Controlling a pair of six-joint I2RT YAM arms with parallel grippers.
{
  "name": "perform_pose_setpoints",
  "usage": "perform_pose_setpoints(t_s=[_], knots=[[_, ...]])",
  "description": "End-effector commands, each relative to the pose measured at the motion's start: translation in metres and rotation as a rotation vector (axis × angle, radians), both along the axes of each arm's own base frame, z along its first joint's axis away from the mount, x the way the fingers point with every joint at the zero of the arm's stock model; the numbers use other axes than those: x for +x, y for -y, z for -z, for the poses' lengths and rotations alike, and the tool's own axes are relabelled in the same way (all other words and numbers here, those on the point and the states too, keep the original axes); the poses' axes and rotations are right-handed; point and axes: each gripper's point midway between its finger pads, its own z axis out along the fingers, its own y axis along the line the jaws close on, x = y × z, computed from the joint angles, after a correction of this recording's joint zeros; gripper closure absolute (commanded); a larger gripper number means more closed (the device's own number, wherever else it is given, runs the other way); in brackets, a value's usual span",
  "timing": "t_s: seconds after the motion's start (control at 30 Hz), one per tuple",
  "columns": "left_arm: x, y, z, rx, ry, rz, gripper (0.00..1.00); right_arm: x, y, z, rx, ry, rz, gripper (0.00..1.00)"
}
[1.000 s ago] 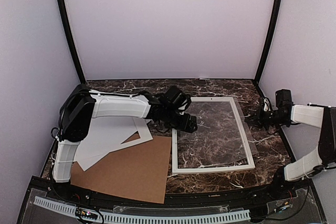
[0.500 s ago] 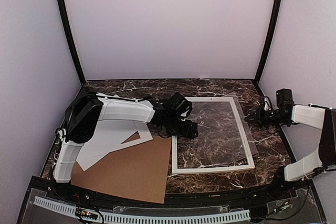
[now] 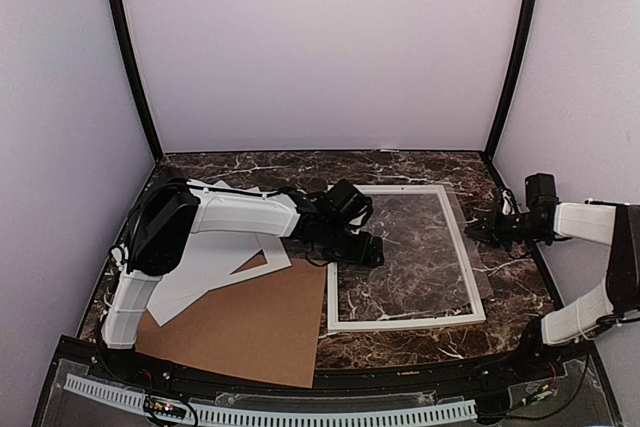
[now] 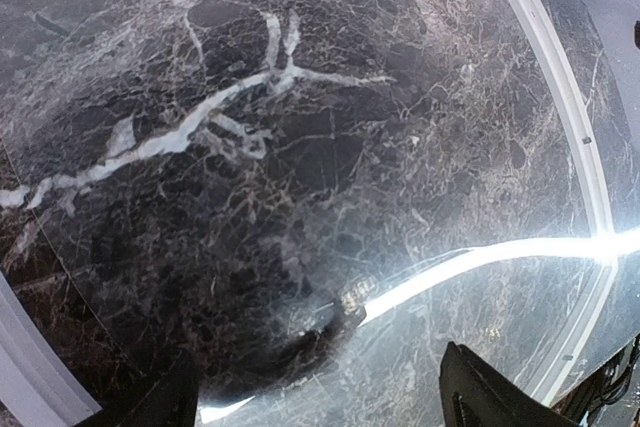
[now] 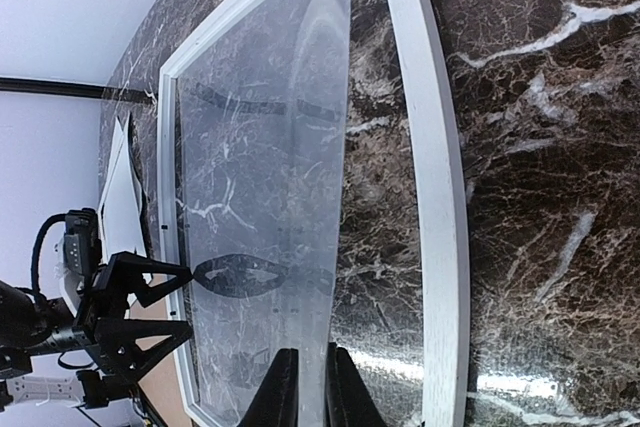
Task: Put the photo into the frame
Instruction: Pick up the glass panel from the frame body.
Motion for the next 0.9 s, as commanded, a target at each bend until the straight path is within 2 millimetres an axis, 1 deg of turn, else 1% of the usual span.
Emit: perform_pose_setpoints(t_s=[0.0, 0.2, 0.3, 0.47, 0.7, 0.87], knots=[[-0.014, -0.01, 0.029, 0.067, -0.065, 0.008, 0.14, -0.001, -0.002, 0.004, 0.005, 0.002, -0.021, 0.88], [-0.014, -0.01, 0.03, 0.071, -0.062, 0.01, 0.14, 0.001, -0.003, 0.01, 0.001, -0.009, -0.031, 0.83], [-0.015, -0.01, 0.03, 0.072, -0.06, 0.012, 0.14, 0.004, -0.005, 0.013, 0.003, -0.02, -0.043, 0.82], [-0.015, -0.012, 0.033, 0.077, -0.058, 0.015, 0.14, 0.008, -0.011, 0.018, 0.017, -0.033, -0.068, 0.83], [-0.015, -0.012, 0.034, 0.075, -0.055, 0.014, 0.14, 0.014, -0.02, 0.014, 0.044, -0.025, -0.1, 0.86], [-0.015, -0.013, 0.035, 0.078, -0.055, 0.014, 0.14, 0.017, -0.025, 0.016, 0.051, -0.04, -0.123, 0.88]])
